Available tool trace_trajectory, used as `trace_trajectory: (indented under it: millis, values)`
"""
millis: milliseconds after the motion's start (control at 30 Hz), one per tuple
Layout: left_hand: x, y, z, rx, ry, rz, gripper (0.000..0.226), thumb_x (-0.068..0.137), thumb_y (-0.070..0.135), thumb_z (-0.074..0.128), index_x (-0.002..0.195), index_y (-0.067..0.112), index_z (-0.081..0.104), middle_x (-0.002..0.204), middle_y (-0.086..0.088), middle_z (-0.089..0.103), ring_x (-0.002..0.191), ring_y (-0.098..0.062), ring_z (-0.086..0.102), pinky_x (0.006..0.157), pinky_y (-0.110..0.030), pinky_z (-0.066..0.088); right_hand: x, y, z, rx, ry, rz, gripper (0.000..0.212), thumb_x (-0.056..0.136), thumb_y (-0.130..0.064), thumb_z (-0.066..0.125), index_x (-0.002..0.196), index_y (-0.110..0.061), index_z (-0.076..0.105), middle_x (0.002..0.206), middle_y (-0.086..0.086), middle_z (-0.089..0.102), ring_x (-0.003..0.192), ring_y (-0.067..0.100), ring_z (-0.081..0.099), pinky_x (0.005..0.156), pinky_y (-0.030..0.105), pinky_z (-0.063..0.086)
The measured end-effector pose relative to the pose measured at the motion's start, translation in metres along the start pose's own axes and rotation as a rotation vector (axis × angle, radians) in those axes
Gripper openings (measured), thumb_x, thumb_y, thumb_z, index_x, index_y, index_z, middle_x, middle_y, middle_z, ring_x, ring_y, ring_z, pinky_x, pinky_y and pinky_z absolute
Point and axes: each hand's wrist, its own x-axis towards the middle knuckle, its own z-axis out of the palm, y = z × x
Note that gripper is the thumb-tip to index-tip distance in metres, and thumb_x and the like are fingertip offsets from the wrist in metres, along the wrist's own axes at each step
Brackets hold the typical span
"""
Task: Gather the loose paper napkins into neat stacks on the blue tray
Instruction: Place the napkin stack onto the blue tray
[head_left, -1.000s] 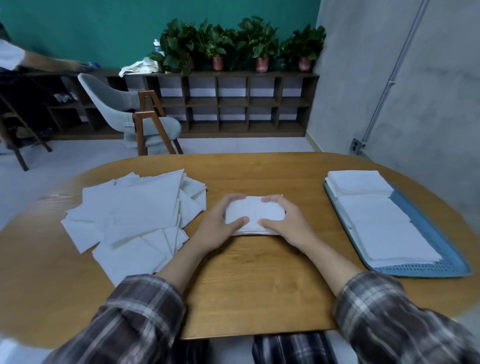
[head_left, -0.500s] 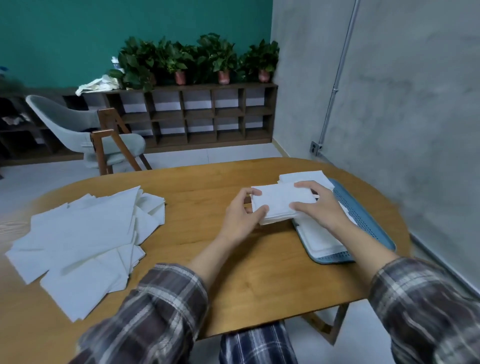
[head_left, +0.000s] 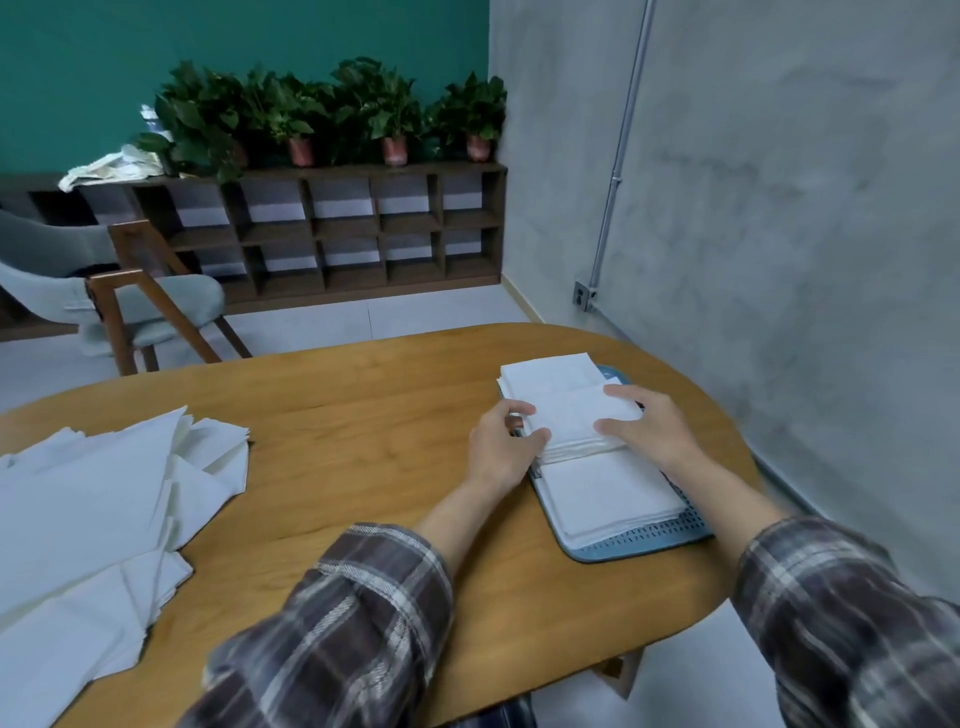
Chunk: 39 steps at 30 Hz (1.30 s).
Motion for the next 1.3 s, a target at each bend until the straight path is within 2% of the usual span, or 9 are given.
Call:
trace_trajectory:
  millis: [133, 300, 367, 467, 600, 700, 800, 1067, 1300]
  values:
    - [0.003, -0.006, 0.003, 0.025, 0.032, -0.002, 0.025, 0.087, 0.023, 0.083, 0.109, 0.026, 0.072, 0.104, 0.016, 0.065, 0.108, -0.007, 0.063, 0.094, -0.030, 0.055, 0.002, 0.000, 0.002, -0.039, -0.026, -0.004, 0.060, 0.084, -0.023, 0.087, 0.140, -0.025, 0.067, 0.148, -0.003, 0.061, 0.138, 0.017, 0.052, 0.097, 0.024, 0.038]
    - [-0.003, -0.013, 0.006, 0.056, 0.065, 0.029, 0.025, 0.087, 0.022, 0.081, 0.111, 0.021, 0.073, 0.105, 0.010, 0.069, 0.098, 0.000, 0.061, 0.074, -0.001, 0.041, -0.002, 0.001, 0.004, -0.083, -0.031, -0.027, 0.056, 0.088, -0.021, 0.084, 0.141, -0.022, 0.067, 0.149, -0.004, 0.060, 0.140, 0.016, 0.051, 0.100, 0.021, 0.037]
    - [-0.003, -0.017, 0.007, 0.073, 0.052, 0.032, 0.026, 0.087, 0.024, 0.080, 0.112, 0.023, 0.072, 0.107, 0.008, 0.066, 0.102, -0.011, 0.064, 0.083, -0.008, 0.046, -0.003, -0.001, 0.005, -0.157, -0.060, -0.041, 0.055, 0.091, -0.023, 0.080, 0.143, -0.021, 0.065, 0.153, -0.002, 0.056, 0.145, 0.018, 0.046, 0.107, 0.024, 0.035]
    - [-0.003, -0.017, 0.007, 0.150, 0.052, 0.094, 0.026, 0.087, 0.027, 0.079, 0.112, 0.027, 0.070, 0.118, 0.004, 0.053, 0.113, -0.017, 0.056, 0.101, -0.027, 0.046, 0.000, -0.003, 0.004, -0.308, -0.051, -0.078, 0.054, 0.091, -0.029, 0.077, 0.143, -0.023, 0.064, 0.163, -0.001, 0.040, 0.152, 0.022, 0.028, 0.123, 0.042, 0.026]
    - [0.010, -0.003, 0.002, 0.413, 0.109, 0.448, 0.039, 0.097, 0.030, 0.069, 0.135, 0.021, 0.063, 0.153, 0.000, 0.043, 0.144, -0.019, 0.036, 0.115, -0.034, 0.033, 0.010, -0.014, 0.006, -0.423, -0.018, -0.326, 0.057, 0.101, -0.034, 0.065, 0.156, -0.027, 0.048, 0.174, -0.008, 0.017, 0.160, 0.018, 0.013, 0.128, 0.052, 0.019]
    - [0.029, 0.006, 0.004, 0.751, -0.120, 0.508, 0.061, 0.110, 0.039, 0.047, 0.164, 0.013, 0.031, 0.176, -0.006, 0.014, 0.162, -0.024, 0.008, 0.128, -0.046, 0.018, 0.024, -0.015, 0.021, -0.608, -0.175, -0.378, 0.063, 0.112, -0.038, 0.042, 0.168, -0.024, 0.018, 0.176, -0.005, -0.006, 0.163, 0.017, -0.008, 0.129, 0.043, 0.004]
    - [0.042, 0.004, 0.008, 0.965, -0.308, 0.384, 0.071, 0.113, 0.048, 0.027, 0.168, 0.011, 0.001, 0.177, -0.003, -0.010, 0.163, -0.023, -0.011, 0.132, -0.048, 0.004, 0.038, -0.009, 0.032, -0.731, -0.255, -0.317, 0.063, 0.114, -0.041, 0.025, 0.169, -0.021, -0.001, 0.175, -0.002, -0.017, 0.162, 0.019, -0.015, 0.129, 0.045, -0.002]
    - [0.043, -0.020, 0.017, 0.840, -0.382, 0.290, 0.071, 0.112, 0.052, 0.020, 0.168, 0.017, -0.007, 0.175, 0.004, -0.017, 0.161, -0.016, -0.018, 0.131, -0.051, 0.006, 0.043, 0.015, 0.045, -0.716, -0.275, -0.298, 0.063, 0.112, -0.047, 0.014, 0.167, -0.028, -0.009, 0.172, -0.011, -0.021, 0.159, 0.010, -0.019, 0.132, 0.045, -0.002]
    - [0.050, -0.020, 0.017, 0.787, -0.426, 0.264, 0.071, 0.113, 0.051, 0.023, 0.168, 0.014, -0.005, 0.175, 0.004, -0.015, 0.160, -0.015, -0.021, 0.133, -0.039, 0.003, 0.044, 0.012, 0.044, -0.702, -0.306, -0.263, 0.061, 0.113, -0.045, 0.015, 0.167, -0.031, -0.008, 0.172, -0.013, -0.021, 0.159, 0.008, -0.019, 0.131, 0.044, -0.005]
